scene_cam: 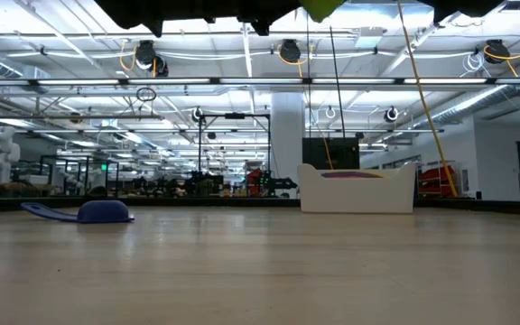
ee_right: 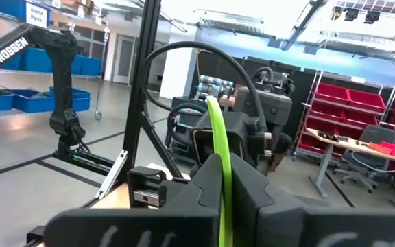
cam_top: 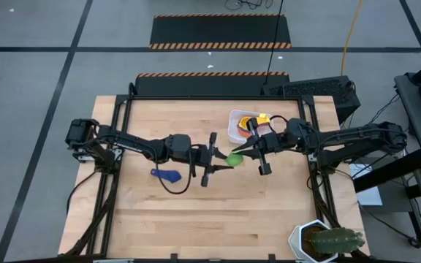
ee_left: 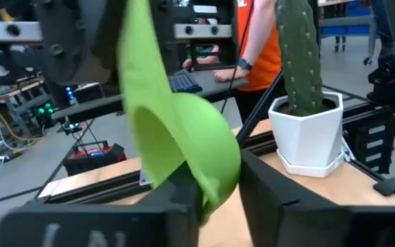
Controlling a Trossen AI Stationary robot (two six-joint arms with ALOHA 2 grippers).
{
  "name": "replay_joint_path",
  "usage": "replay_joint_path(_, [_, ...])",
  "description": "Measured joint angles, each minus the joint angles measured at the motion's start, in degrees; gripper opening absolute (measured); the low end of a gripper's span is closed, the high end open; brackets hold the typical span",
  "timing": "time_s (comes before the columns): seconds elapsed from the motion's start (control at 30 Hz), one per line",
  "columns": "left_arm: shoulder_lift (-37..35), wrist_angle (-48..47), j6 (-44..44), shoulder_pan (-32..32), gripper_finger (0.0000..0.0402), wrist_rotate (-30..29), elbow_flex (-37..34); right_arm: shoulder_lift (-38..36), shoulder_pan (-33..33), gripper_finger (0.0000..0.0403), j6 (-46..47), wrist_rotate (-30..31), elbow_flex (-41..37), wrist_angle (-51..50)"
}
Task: Nest measuring cups in basket
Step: Stack the green measuring cup on top of the yellow measuring cup in the white bin
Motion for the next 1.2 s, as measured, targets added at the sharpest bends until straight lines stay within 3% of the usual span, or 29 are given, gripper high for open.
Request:
replay_joint_path(0.13, [0.0, -1.12, 0.43, 0.45, 0.004, 1.27, 0.09, 0.09, -0.02, 0.0, 0.28, 0.0, -0.02, -0.28])
replay_joint_path(0.3, [-0.2, -3.47, 1.29, 0.89, 0.003, 0.89, 0.09, -0.44, -0.02, 0.0017, 2.31, 2.37, -0.02, -2.94])
replay_joint_path(0.57, [-4.49, -18.41, 3.4, 2.41, 0.002, -9.36, -0.08, -5.1, 0.07, 0.0114, 6.54, 14.94, 0.02, -20.12])
replay_joint_path(0.7, [-6.32, -21.25, 5.67, 3.48, 0.0013, -14.76, 0.02, -7.92, 1.6, 0.0148, 6.68, 21.84, -0.02, -31.12])
replay_joint_path(0.93, [-5.96, -25.49, 9.19, 5.56, 0.0013, -17.41, 2.81, -12.51, 4.87, 0.0161, 5.1, 36.23, -0.04, -41.39])
replay_joint_path(1.2, [-1.94, -39.24, 12.74, 8.76, 0.0014, -19.23, 14.97, -12.89, 9.88, 0.0162, -2.37, 48.54, -0.02, -42.93])
